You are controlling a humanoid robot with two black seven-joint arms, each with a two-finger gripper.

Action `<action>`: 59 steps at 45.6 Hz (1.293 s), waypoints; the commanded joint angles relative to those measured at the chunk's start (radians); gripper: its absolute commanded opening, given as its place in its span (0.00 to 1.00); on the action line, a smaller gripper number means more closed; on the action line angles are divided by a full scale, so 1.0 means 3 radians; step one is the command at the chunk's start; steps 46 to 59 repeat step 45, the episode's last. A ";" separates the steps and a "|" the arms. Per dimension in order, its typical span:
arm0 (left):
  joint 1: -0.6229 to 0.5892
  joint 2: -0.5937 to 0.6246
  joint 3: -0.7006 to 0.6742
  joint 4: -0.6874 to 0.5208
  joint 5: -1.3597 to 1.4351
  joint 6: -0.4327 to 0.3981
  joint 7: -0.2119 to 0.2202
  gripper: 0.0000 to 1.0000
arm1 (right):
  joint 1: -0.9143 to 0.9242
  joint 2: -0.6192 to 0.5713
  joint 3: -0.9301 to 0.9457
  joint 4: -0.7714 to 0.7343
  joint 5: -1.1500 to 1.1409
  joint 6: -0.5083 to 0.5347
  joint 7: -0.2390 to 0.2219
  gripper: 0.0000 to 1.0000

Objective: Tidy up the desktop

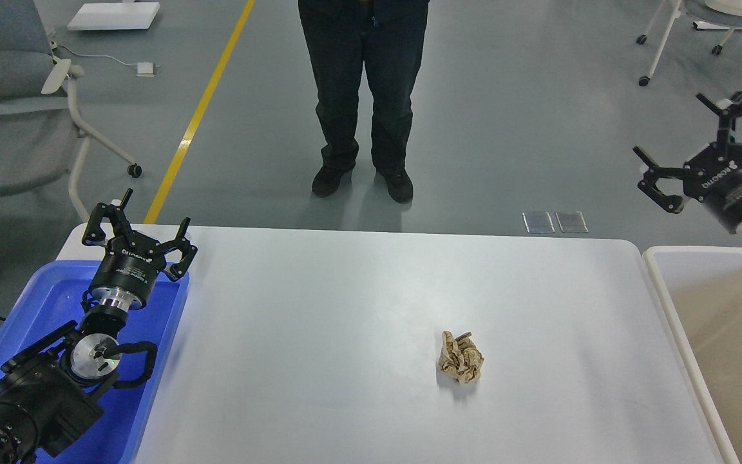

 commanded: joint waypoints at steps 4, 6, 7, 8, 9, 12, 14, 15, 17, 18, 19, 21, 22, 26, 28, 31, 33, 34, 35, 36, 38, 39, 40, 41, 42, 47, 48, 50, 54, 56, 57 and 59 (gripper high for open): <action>0.0000 -0.0001 0.0002 0.0000 -0.0003 -0.0001 0.0001 1.00 | 0.0110 0.0618 0.0083 0.0099 0.0000 -0.0124 0.0001 1.00; 0.0000 0.0005 0.0002 0.0000 -0.0003 -0.0001 0.0001 1.00 | 0.0110 0.0710 0.0108 0.0079 0.0000 -0.0124 0.0001 1.00; 0.0000 0.0000 0.0002 0.0000 -0.0003 -0.0001 0.0001 1.00 | 0.0105 0.0756 0.0134 0.0073 0.0000 -0.0124 0.0001 1.00; 0.0000 -0.0001 -0.0003 0.0000 -0.0003 -0.0001 0.0001 1.00 | 0.0090 0.0802 0.0159 0.0063 0.0000 -0.0124 0.0001 1.00; 0.0000 -0.0001 0.0002 0.0000 -0.0003 -0.0001 0.0001 1.00 | 0.0074 0.0848 0.0190 0.0048 0.0000 -0.0124 0.0001 1.00; 0.0000 -0.0001 0.0002 0.0000 -0.0003 -0.0001 0.0001 1.00 | 0.0059 0.1016 0.0246 -0.0054 0.0000 -0.0124 0.0001 1.00; 0.0000 -0.0001 0.0002 0.0000 -0.0003 -0.0001 0.0001 1.00 | 0.0059 0.1134 0.0287 -0.0166 0.0000 -0.0124 0.0006 1.00; 0.0000 -0.0001 0.0002 0.0000 -0.0003 -0.0001 0.0001 1.00 | 0.0059 0.1190 0.0303 -0.0228 0.0000 -0.0124 0.0007 1.00; 0.0000 -0.0001 -0.0003 0.0000 -0.0003 -0.0001 0.0001 1.00 | 0.0059 0.1298 0.0333 -0.0340 0.0000 -0.0119 0.0001 1.00; 0.0000 -0.0001 0.0002 0.0000 -0.0003 -0.0001 0.0001 1.00 | 0.0059 0.1349 0.0344 -0.0391 0.0000 -0.0119 0.0001 1.00; 0.0000 -0.0001 0.0002 0.0000 -0.0003 -0.0001 0.0001 1.00 | 0.0059 0.1395 0.0354 -0.0427 0.0000 -0.0119 0.0001 1.00; 0.0000 -0.0001 0.0002 0.0000 -0.0003 -0.0001 0.0001 1.00 | 0.0059 0.1467 0.0364 -0.0494 0.0000 -0.0114 0.0007 1.00; 0.0000 -0.0001 0.0002 0.0000 -0.0003 -0.0001 0.0001 1.00 | 0.0054 0.1492 0.0364 -0.0530 0.0000 -0.0114 0.0001 1.00; 0.0000 -0.0001 0.0002 0.0000 -0.0003 -0.0001 0.0001 1.00 | 0.0049 0.1595 0.0359 -0.0617 0.0000 -0.0103 0.0007 1.00; 0.0000 -0.0001 0.0002 0.0000 -0.0003 -0.0001 0.0001 1.00 | 0.0044 0.1646 0.0359 -0.0637 0.0000 -0.0098 0.0007 1.00; 0.0000 -0.0001 0.0002 0.0000 -0.0003 -0.0001 0.0001 1.00 | 0.0028 0.1702 0.0359 -0.0653 0.0005 -0.0098 0.0017 1.00; 0.0000 -0.0001 0.0002 0.0000 -0.0003 -0.0001 0.0001 1.00 | -0.0007 0.1728 0.0359 -0.0653 0.0005 -0.0093 0.0027 1.00; 0.0000 -0.0001 0.0002 0.0000 -0.0003 -0.0001 0.0001 1.00 | -0.0028 0.1738 0.0359 -0.0653 0.0005 -0.0093 0.0037 1.00; 0.0000 -0.0001 0.0002 0.0000 -0.0003 -0.0001 0.0001 1.00 | -0.0043 0.1748 0.0359 -0.0653 0.0005 -0.0093 0.0042 1.00; 0.0000 -0.0001 0.0002 0.0000 -0.0003 -0.0001 0.0001 1.00 | -0.0058 0.1758 0.0359 -0.0653 0.0005 -0.0093 0.0047 1.00; 0.0000 -0.0001 0.0002 0.0000 -0.0003 -0.0001 0.0001 1.00 | -0.0089 0.1789 0.0359 -0.0658 0.0005 -0.0088 0.0068 1.00; 0.0000 -0.0001 0.0002 0.0000 -0.0003 -0.0001 0.0001 1.00 | -0.0105 0.1799 0.0359 -0.0663 0.0005 -0.0088 0.0073 1.00; 0.0000 -0.0001 0.0002 0.0000 -0.0003 -0.0001 0.0001 1.00 | -0.0120 0.1809 0.0359 -0.0663 0.0005 -0.0088 0.0073 1.00; 0.0000 -0.0001 0.0002 0.0000 -0.0003 -0.0001 0.0001 1.00 | -0.0135 0.1810 0.0359 -0.0663 0.0005 -0.0088 0.0078 1.00; 0.0000 -0.0001 0.0002 0.0000 -0.0003 -0.0001 0.0001 1.00 | -0.0151 0.1815 0.0359 -0.0663 0.0005 -0.0088 0.0083 1.00; 0.0000 -0.0001 -0.0003 0.0000 -0.0003 -0.0001 0.0001 1.00 | -0.0181 0.1825 0.0359 -0.0663 0.0005 -0.0088 0.0104 1.00; 0.0000 -0.0001 -0.0003 0.0000 -0.0003 -0.0001 0.0001 1.00 | -0.0181 0.1825 0.0359 -0.0663 0.0005 -0.0088 0.0104 1.00; 0.0000 -0.0001 -0.0003 0.0000 -0.0003 -0.0001 0.0001 1.00 | -0.0181 0.1825 0.0359 -0.0663 0.0005 -0.0088 0.0104 1.00; 0.0000 -0.0001 -0.0003 0.0000 -0.0003 -0.0001 0.0001 1.00 | -0.0181 0.1825 0.0359 -0.0663 0.0005 -0.0088 0.0104 1.00; 0.0000 -0.0001 -0.0003 0.0000 -0.0003 -0.0001 0.0001 1.00 | -0.0181 0.1825 0.0359 -0.0663 0.0005 -0.0088 0.0104 1.00; 0.0000 -0.0001 -0.0003 0.0000 -0.0003 -0.0001 0.0001 1.00 | -0.0181 0.1825 0.0359 -0.0663 0.0005 -0.0088 0.0104 1.00; 0.0000 -0.0001 -0.0003 0.0000 -0.0003 -0.0001 0.0001 1.00 | -0.0181 0.1825 0.0359 -0.0663 0.0005 -0.0088 0.0104 1.00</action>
